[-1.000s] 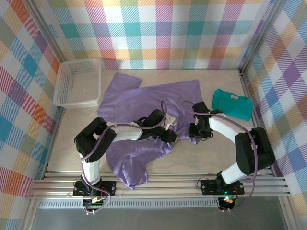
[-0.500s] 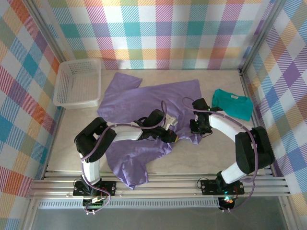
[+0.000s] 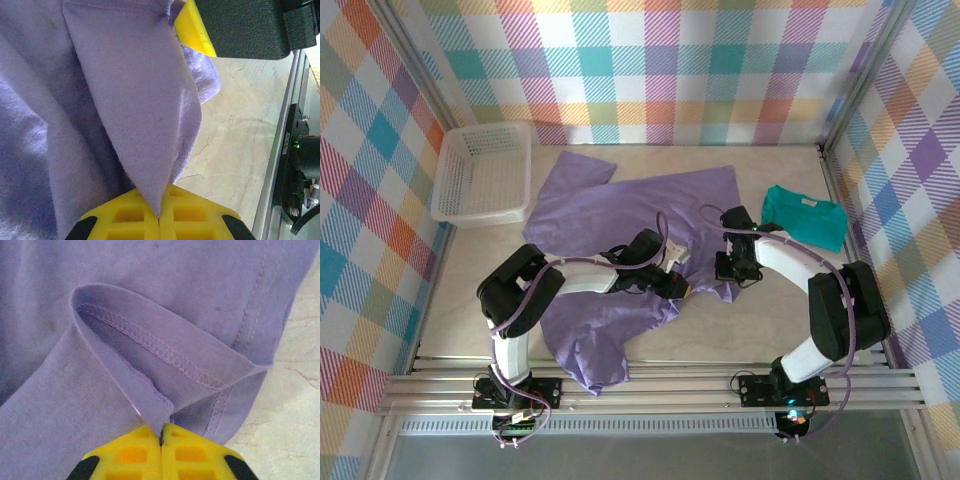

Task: Fold the inside-out t-shirt
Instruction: Smooth out the T-shirt at the center of the table.

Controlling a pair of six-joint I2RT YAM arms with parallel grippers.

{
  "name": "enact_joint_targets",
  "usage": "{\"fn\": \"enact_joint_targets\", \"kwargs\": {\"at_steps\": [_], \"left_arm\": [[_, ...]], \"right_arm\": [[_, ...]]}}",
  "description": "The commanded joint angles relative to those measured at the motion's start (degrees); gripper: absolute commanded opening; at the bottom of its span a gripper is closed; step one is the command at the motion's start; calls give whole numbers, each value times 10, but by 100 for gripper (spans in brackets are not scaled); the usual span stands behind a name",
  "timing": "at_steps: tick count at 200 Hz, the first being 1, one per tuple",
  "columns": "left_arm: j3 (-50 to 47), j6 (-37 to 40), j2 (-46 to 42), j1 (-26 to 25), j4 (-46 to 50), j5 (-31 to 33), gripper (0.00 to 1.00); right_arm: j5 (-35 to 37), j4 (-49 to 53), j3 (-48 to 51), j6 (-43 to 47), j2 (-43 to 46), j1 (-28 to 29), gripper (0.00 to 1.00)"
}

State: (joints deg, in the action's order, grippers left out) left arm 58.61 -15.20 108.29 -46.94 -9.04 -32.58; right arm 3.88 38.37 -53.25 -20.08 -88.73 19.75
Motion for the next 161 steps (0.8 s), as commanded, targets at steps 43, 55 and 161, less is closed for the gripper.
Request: {"fn": "enact_joint_targets", "kwargs": {"at_steps": [43,55,161], "left_arm": [[67,-23,33,6,28,48,0],[93,-32,47,6,32,61,0],[-72,-111,-258,31,401,290,48]], "right_arm": [[-392,-70,18,12,110,-188,0],[-450,-81,18,6,105,-218,0],[-352,-123,-17,-12,62,-250,0]]}}
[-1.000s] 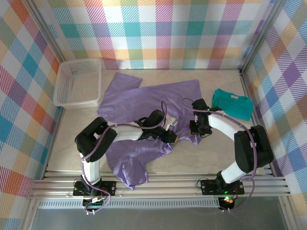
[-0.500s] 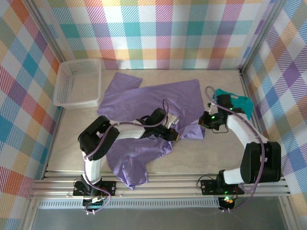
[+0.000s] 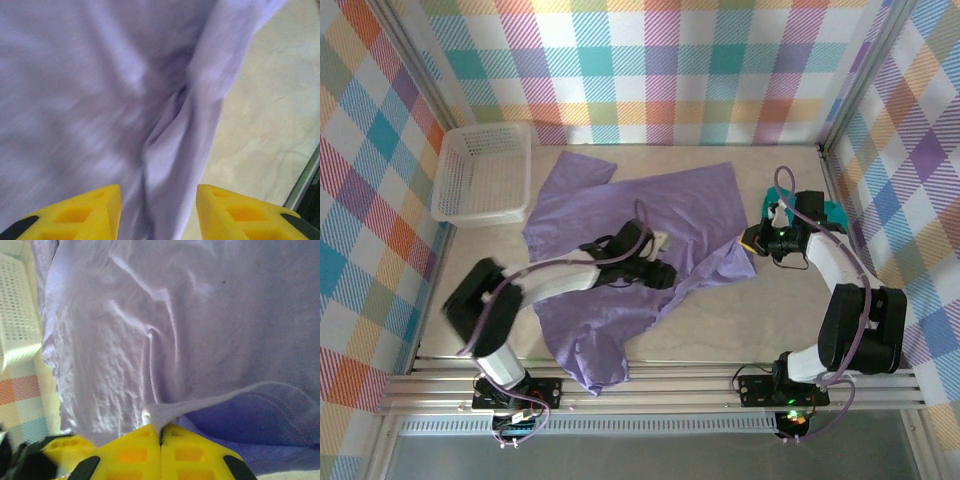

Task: Fold the inside-out t-shirt
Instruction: Smooth out the T-shirt at the center of the table, then move the T-shirt to the center of the table, then flatten out the T-shirt at the center of the table.

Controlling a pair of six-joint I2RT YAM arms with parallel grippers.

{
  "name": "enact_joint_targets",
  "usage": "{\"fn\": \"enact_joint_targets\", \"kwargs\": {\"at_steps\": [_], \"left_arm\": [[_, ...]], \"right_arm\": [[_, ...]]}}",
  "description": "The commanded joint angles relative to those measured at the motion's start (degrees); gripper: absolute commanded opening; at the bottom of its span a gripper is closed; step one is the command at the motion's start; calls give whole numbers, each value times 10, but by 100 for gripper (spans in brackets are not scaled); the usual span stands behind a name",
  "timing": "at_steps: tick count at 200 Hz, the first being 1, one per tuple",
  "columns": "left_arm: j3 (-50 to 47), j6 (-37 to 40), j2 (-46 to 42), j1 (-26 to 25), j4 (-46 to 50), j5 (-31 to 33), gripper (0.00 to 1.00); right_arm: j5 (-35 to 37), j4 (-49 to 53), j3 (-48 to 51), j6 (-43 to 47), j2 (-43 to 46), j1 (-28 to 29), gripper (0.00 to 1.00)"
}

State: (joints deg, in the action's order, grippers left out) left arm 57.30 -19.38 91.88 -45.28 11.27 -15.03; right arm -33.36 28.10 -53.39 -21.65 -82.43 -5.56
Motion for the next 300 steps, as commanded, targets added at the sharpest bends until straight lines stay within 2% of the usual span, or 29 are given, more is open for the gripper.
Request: {"fn": "enact_joint_targets", "kwargs": {"at_steps": [1,17,37,67,100,140,157,178,206,219,237,248,258,300], "left_arm": [[-61,-73,-97,14,204,117,49],[-98,-121,-133,25,260,125,53],[-104,-128,-101,56,204,91,55],[-6,-95,31,71,168,105,54],[88,-80,150,90,128,88,53],[292,-36,288,105,155,92,53],[302,-24,270,104,152,90,53],[198,-27,169,98,130,87,54],[19,-54,-21,54,160,141,56],[-34,-63,-88,8,203,176,57],[-78,-51,-136,-78,232,203,57],[-92,-30,-148,-136,239,241,57],[-89,-17,-147,-167,246,266,57],[-20,-15,-43,-202,308,255,56]], "right_arm": [[20,-20,-16,4,-1,3,0],[22,-23,-20,9,-7,9,0],[17,-30,-23,10,-13,15,0],[53,-9,-30,25,6,16,0],[101,12,-31,36,8,16,0],[139,14,-64,32,-10,14,0],[136,15,-79,31,-19,14,0],[128,9,-72,31,-16,16,0],[110,5,-51,32,-10,15,0],[104,5,-46,33,-8,16,0],[97,4,-45,35,-10,17,0],[93,1,-47,34,-12,17,0],[89,-1,-47,34,-14,19,0],[82,2,-41,38,-14,22,0]]}}
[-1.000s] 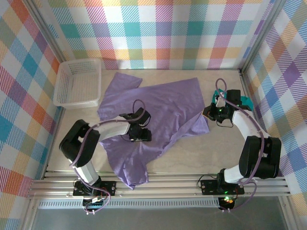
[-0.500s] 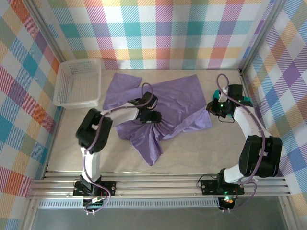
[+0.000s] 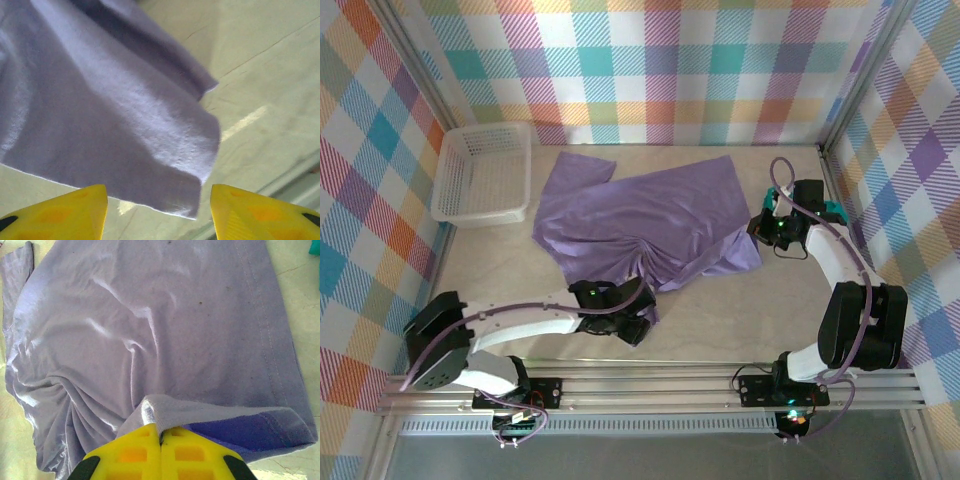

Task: Fold the inside-out t-shirt
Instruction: Flatten out the T-shirt at the center of the table.

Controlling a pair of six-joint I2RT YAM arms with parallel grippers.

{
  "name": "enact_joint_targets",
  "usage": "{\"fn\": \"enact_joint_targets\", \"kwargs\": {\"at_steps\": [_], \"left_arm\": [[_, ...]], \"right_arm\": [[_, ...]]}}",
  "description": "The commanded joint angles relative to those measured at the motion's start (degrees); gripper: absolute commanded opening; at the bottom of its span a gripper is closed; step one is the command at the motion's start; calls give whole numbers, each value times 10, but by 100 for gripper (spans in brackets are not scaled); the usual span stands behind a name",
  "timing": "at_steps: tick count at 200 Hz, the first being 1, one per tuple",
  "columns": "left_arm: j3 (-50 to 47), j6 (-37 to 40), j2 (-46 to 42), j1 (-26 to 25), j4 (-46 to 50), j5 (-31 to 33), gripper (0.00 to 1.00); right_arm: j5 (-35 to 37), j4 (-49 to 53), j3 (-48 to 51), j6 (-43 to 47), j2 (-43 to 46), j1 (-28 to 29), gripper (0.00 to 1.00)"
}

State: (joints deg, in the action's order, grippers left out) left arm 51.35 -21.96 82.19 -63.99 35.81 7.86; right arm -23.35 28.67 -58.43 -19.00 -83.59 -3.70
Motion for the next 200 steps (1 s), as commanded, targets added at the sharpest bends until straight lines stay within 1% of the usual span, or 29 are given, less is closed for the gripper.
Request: {"fn": "enact_joint_targets", "kwargs": {"at_steps": [1,17,27,52,82,123,149,173,200], "left_arm": [[41,10,56,-16,64,26,56],[50,8,84,-28,73,5,56],[48,8,93,-35,63,-5,56],[49,18,106,-39,43,-26,55],[50,25,122,-41,50,-45,52],[38,27,122,-47,69,-57,52],[34,31,129,-48,72,-42,51],[24,32,133,-49,70,-46,47],[14,34,140,-49,60,-41,35]], "right_arm": [[-17,-2,10,11,-2,3,0],[-20,-1,10,13,-5,3,0],[-21,-4,10,12,-7,3,0],[-29,-3,7,12,-14,3,0],[-26,-1,9,14,-13,3,0],[-27,-3,9,14,-18,3,0],[-30,-4,9,14,-23,3,0],[-29,-2,10,16,-21,3,0],[-30,-2,8,15,-25,3,0]]}}
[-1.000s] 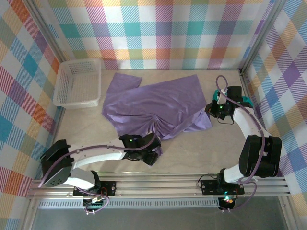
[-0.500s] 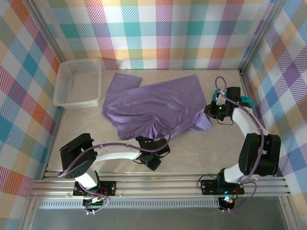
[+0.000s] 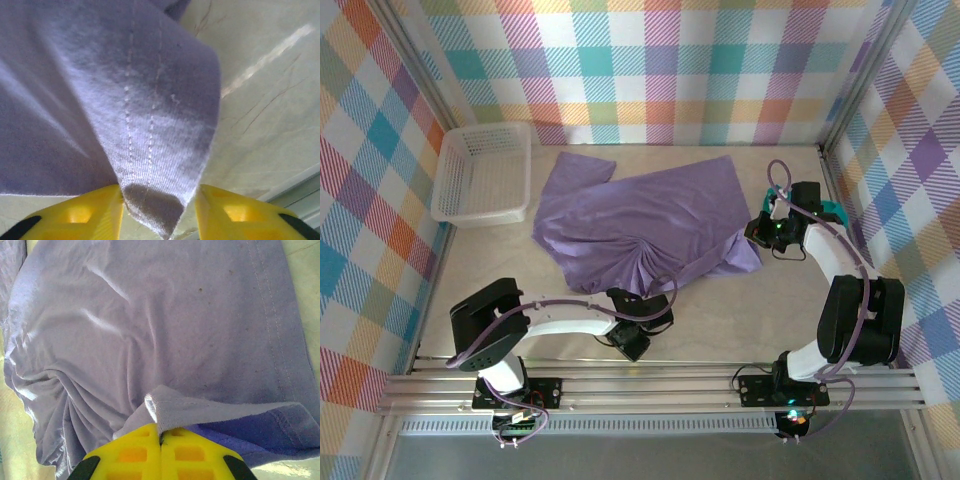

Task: Fold the inside-out t-shirt
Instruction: Flatten out the T-shirt at the center of the table.

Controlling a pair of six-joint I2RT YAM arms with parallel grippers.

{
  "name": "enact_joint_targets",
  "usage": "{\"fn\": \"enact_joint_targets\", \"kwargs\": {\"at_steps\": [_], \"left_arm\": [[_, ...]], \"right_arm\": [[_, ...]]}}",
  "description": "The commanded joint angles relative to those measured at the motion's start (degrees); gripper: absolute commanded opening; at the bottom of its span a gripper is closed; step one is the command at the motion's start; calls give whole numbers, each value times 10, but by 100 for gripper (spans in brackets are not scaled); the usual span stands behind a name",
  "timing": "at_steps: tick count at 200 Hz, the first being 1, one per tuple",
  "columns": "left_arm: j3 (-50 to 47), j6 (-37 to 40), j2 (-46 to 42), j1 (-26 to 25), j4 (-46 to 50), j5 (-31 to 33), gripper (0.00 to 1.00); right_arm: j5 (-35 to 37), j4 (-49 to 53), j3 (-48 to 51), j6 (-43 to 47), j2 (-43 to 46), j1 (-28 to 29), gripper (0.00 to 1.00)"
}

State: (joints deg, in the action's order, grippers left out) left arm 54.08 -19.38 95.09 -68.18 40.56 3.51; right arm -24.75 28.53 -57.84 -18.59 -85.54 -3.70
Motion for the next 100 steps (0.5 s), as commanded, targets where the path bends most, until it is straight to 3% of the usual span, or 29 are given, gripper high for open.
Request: {"fn": "enact_joint_targets", "kwargs": {"at_steps": [1,62,81,100], "left_arm": [[-13,9,11,-7,12,3,35],[-28,6,-1,-6,-17,36,7],[-27,3,-36,-3,-7,83,0],[-20,1,-115,13,21,158,0]], "right_arm": [[-16,0,2,11,-5,3,0],[-14,1,-1,9,-1,4,0],[-16,-1,-1,7,6,4,0],[-26,-14,-12,4,34,4,0]]}}
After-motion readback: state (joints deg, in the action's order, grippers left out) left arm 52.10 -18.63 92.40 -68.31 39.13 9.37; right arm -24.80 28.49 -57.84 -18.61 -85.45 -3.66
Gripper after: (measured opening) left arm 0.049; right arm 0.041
